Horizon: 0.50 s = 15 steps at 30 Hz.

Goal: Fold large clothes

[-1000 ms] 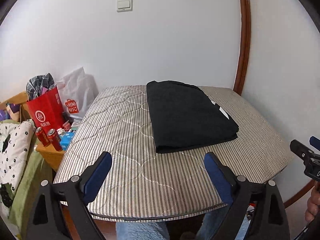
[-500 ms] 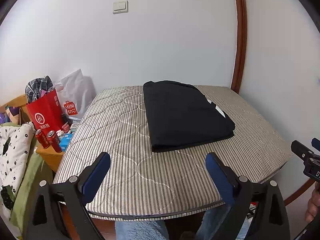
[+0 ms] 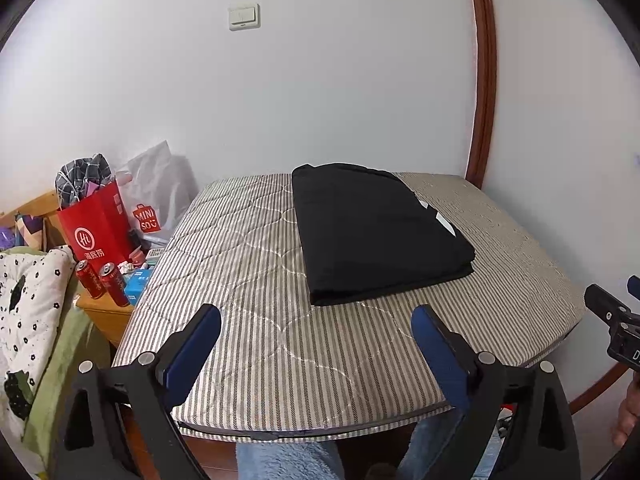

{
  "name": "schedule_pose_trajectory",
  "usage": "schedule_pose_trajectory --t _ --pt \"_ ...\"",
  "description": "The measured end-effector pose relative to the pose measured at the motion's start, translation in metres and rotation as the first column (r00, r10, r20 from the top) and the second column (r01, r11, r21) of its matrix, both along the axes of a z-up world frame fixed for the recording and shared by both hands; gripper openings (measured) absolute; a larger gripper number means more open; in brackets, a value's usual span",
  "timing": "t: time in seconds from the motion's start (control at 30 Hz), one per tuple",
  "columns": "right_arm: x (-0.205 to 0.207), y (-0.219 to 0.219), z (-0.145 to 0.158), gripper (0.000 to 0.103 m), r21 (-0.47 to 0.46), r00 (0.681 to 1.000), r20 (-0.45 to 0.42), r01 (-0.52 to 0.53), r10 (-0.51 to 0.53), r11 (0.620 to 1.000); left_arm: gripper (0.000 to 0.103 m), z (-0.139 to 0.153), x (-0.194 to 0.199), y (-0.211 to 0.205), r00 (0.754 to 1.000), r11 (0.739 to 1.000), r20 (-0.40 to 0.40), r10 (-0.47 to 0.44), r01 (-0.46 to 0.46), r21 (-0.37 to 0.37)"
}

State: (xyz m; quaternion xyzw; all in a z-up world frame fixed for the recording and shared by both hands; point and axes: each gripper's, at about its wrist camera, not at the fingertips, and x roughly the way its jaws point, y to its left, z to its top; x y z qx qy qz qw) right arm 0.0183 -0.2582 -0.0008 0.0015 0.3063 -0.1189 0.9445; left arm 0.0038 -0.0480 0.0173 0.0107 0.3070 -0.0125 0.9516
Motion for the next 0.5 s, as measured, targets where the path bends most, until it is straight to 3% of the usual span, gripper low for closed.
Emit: schedule_pose_trajectory --t 0.5 --pt "-0.0021 0.0061 0.0022 0.103 -0.012 1.0 0.004 -0.01 0.01 1.0 0.096 0.0013 -0.0002 0.0006 1.0 1.0 -0.001 0.001 -0.001 -0.002"
